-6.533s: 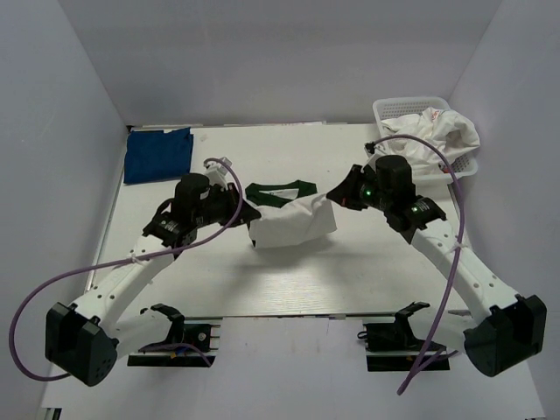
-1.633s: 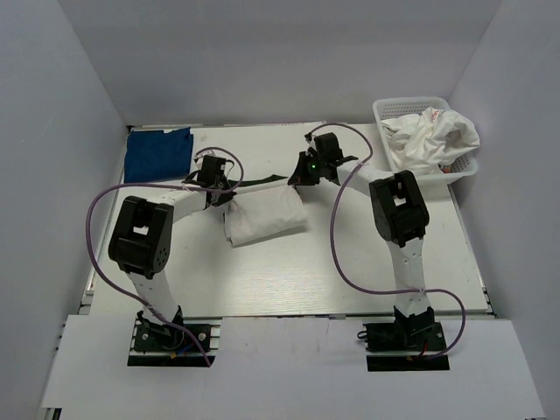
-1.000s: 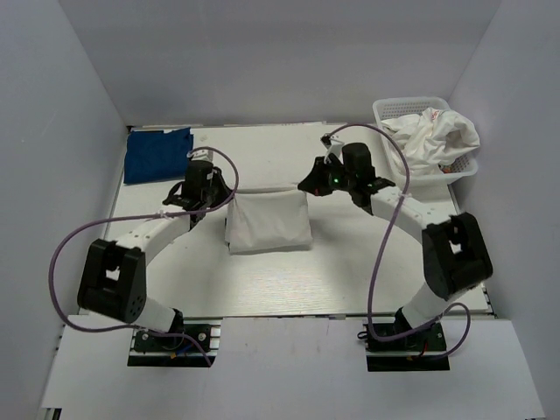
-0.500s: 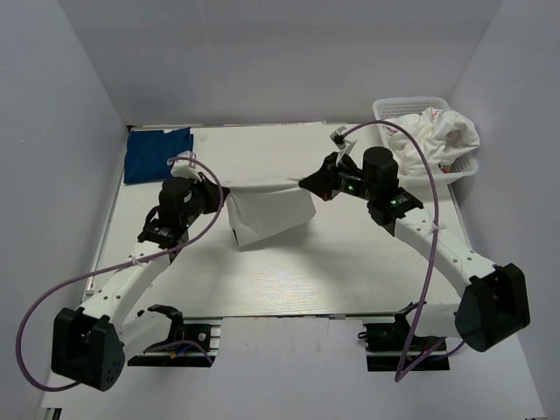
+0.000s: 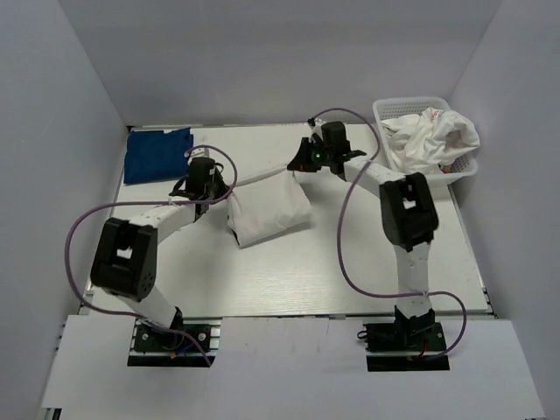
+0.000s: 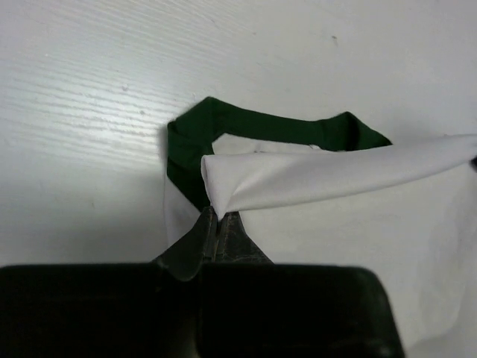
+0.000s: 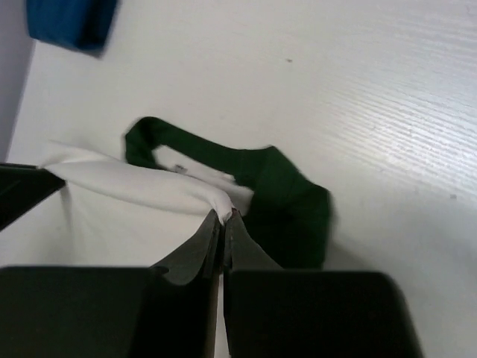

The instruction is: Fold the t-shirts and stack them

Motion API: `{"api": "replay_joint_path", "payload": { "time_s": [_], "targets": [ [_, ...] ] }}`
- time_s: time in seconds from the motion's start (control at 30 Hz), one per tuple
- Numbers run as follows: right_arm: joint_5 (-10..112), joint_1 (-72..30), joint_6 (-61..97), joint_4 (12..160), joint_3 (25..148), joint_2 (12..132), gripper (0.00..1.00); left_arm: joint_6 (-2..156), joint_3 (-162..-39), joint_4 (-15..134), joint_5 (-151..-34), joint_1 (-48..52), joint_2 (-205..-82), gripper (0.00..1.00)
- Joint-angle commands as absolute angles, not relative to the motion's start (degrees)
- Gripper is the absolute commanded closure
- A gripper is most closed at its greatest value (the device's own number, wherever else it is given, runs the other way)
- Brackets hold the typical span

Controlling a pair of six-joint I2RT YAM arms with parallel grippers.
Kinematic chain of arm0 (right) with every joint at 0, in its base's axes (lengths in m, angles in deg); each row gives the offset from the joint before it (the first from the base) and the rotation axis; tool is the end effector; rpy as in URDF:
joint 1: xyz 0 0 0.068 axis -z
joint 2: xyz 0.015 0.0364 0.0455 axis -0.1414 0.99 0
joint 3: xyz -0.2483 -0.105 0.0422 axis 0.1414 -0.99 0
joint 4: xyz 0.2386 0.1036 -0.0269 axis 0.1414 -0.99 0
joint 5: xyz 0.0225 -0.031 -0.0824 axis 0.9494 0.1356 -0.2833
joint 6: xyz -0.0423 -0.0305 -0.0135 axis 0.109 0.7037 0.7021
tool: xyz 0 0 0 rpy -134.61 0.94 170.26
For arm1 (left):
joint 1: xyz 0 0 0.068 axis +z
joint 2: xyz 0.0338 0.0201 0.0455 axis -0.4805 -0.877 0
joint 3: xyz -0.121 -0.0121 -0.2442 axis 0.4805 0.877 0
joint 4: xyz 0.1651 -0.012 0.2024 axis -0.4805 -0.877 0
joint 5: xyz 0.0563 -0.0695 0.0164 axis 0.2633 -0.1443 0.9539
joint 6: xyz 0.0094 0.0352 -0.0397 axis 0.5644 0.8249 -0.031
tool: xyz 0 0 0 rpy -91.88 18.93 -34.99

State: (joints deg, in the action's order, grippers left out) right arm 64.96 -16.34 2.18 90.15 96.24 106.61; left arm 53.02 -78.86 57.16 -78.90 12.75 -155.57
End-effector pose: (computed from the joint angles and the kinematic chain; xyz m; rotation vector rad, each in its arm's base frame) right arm 0.4244 0.2078 0.2316 -0.2874 2.1019 0.8944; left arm 0.3175 -0.0875 0.2114 -0.4285 2.2014 -0.3933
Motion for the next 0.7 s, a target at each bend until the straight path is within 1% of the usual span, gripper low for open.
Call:
{"api": "replay_joint_path", "payload": {
  "time_s": [0.0, 0.03, 0.1, 0.27, 0.33, 0.4, 0.43, 0.47, 0.5, 0.53, 0.57, 0.6, 0.63, 0.67],
  "targets": [
    [67.26, -13.76, 1.13, 83.17, 107.41, 117.87, 1.00, 51.27, -84.41, 53.28, -74.39, 14.83, -163.34, 1.00],
    [68.59, -13.58, 0.95, 82.46, 109.63, 121.72, 1.00, 51.26, -85.11, 52.76, -74.40, 15.36, -164.86, 1.00],
    [69.73, -13.58, 0.60, 82.01, 111.05, 125.44, 1.00, 51.26, -85.82, 52.75, -75.54, 15.36, -166.89, 1.00],
    [68.51, -13.67, 2.35, 83.94, 109.56, 124.84, 1.00, 50.73, -85.82, 53.37, -76.16, 16.42, -168.57, 1.00],
    [69.82, -13.58, 4.97, 82.11, 111.49, 124.57, 1.00, 50.73, -85.82, 52.85, -76.85, 16.42, -168.57, 1.00],
    [71.06, -13.84, 7.26, 82.96, 110.45, 122.39, 1.00, 51.34, -85.82, 53.36, -78.52, 16.42, -167.96, 1.00],
    [70.97, -14.11, 7.36, 83.85, 109.74, 120.55, 0.97, 52.13, -85.82, 54.15, -80.18, 16.42, -167.95, 1.00],
    [70.62, -14.20, 7.63, 84.55, 108.26, 119.49, 0.89, 52.14, -86.35, 54.16, -80.72, 16.42, -167.08, 1.00],
    [70.88, -14.20, 8.06, 85.25, 107.72, 117.82, 0.75, 52.14, -86.87, 52.16, -80.73, 16.42, -167.07, 0.90],
    [70.88, -14.20, 8.50, 85.00, 106.93, 116.24, 0.49, 52.14, -88.10, 51.01, -80.73, 16.42, -166.29, 0.61],
    [70.62, -14.37, 9.38, 84.82, 106.49, 115.44, 0.30, 52.66, -88.63, 49.86, -79.77, 16.42, -165.32, 0.45],
    [70.36, -14.37, 9.73, 84.04, 105.96, 112.56, 0.10, 52.67, -88.64, 47.94, -79.24, 16.42, -164.62, 0.32],
    [69.23, -14.55, 10.61, 83.68, 104.39, 111.66, 0.10, 52.67, -89.16, 47.92, -78.19, 16.42, -162.44, 0.16],
    [68.78, -14.72, 11.40, 83.33, 104.03, 110.78, 0.10, 52.67, -89.16, 47.22, -77.57, 15.55, -161.02, 0.13]
  ]
}}
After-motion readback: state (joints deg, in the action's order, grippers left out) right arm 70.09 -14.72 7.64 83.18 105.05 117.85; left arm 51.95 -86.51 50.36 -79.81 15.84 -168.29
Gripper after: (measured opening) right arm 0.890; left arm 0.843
